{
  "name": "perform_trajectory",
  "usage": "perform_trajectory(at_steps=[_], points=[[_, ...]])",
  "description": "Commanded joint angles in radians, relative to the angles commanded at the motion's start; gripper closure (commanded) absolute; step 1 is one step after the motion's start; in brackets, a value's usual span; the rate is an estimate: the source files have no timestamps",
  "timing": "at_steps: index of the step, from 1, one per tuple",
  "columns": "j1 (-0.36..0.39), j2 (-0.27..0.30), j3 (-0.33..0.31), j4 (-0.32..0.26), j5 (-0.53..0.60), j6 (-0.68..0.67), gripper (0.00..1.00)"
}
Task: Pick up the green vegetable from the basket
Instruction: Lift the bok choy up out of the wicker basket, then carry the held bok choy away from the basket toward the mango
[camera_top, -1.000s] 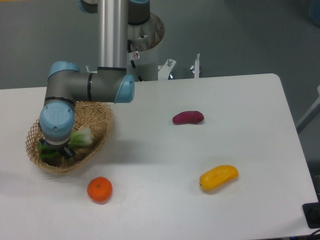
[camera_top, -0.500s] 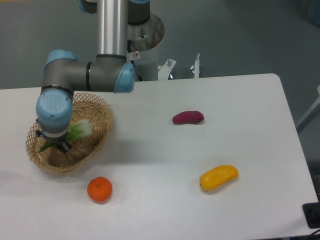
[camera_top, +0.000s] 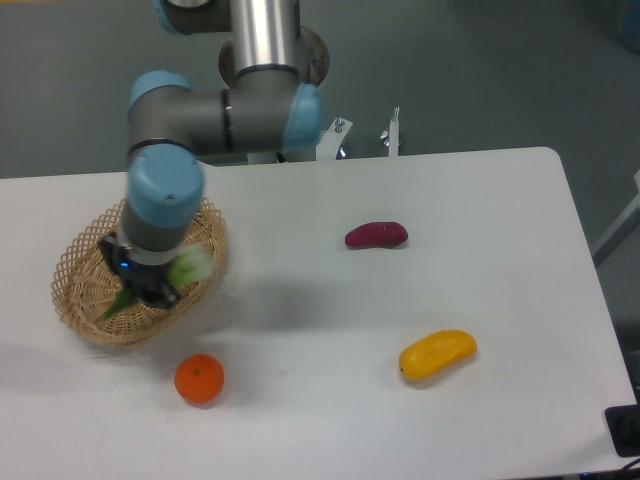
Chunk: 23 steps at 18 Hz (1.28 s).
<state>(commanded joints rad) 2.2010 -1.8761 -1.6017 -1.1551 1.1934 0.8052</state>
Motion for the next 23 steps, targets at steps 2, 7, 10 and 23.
perform_trajectory(at_steps=[2,7,10,23], points=[[0.055,-0.003,0.035,-0.002,0.003,0.014,0.98],[0.184,-0.034,0.068,0.002,0.047,0.075,0.98],[0.259,-0.034,0.069,-0.005,0.138,0.178,0.95],[0.499,-0.084,0.129,-0.008,0.258,0.463,0.93]])
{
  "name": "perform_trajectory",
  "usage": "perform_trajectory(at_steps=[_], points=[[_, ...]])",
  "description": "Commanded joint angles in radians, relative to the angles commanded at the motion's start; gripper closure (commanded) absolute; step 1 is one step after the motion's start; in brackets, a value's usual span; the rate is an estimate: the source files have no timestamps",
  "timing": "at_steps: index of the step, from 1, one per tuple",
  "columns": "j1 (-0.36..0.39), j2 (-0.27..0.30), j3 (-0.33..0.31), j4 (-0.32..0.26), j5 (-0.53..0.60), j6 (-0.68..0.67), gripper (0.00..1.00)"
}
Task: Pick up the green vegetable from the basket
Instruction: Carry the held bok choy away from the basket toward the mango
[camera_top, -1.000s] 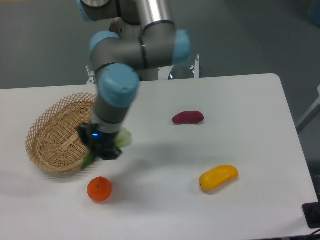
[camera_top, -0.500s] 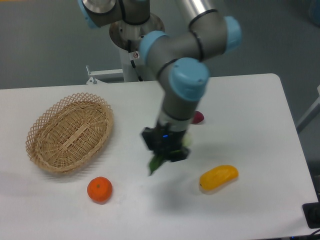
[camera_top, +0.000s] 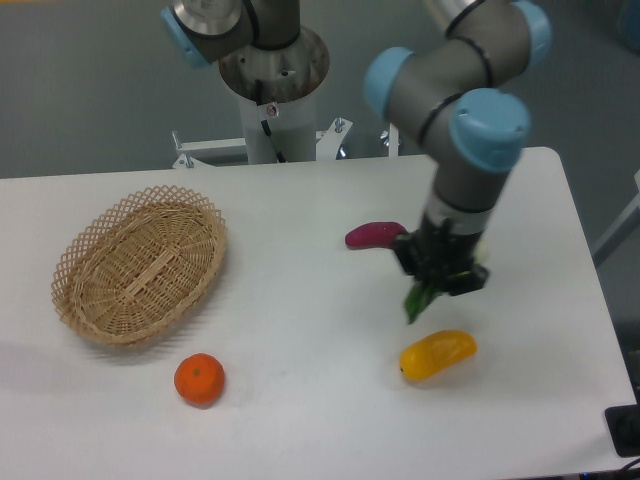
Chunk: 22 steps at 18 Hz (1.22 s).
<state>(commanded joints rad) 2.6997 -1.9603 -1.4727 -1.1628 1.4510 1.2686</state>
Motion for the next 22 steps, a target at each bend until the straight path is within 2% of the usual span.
perform_trajectory(at_steps=[8,12,22], points=[[0.029,-0.063,0.028,0.009,0.065,0.002,0.91],[0.038,-0.075,0.049,0.003,0.065,0.003,0.91],[0.045,-0.078,0.051,0.008,0.063,0.002,0.89]])
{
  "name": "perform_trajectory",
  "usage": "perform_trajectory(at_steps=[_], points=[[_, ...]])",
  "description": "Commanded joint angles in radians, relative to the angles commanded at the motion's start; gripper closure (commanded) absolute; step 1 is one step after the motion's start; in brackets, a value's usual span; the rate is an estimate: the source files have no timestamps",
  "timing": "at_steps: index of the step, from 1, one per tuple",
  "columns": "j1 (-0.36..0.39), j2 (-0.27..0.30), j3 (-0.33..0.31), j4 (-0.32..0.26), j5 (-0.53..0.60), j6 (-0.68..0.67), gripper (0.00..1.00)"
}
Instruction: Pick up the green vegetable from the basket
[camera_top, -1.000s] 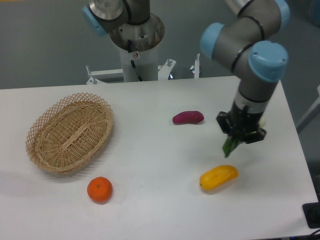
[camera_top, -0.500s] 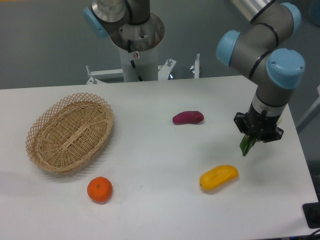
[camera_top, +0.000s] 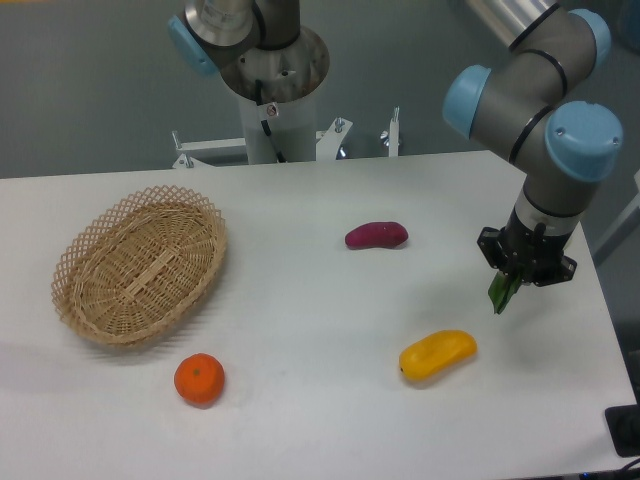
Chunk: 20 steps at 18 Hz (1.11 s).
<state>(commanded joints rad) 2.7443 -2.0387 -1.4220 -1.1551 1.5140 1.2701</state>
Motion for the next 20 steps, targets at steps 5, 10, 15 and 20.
perform_trajectory(at_steps=[5,10,15,20], points=[[-0.002,-0.009,0.018,-0.008,0.003,-0.002,0.89],[-0.003,-0.014,0.025,-0.008,0.031,0.000,0.89],[-0.005,-0.015,0.026,-0.006,0.032,0.000,0.89],[-0.005,-0.015,0.025,-0.006,0.032,-0.002,0.89]])
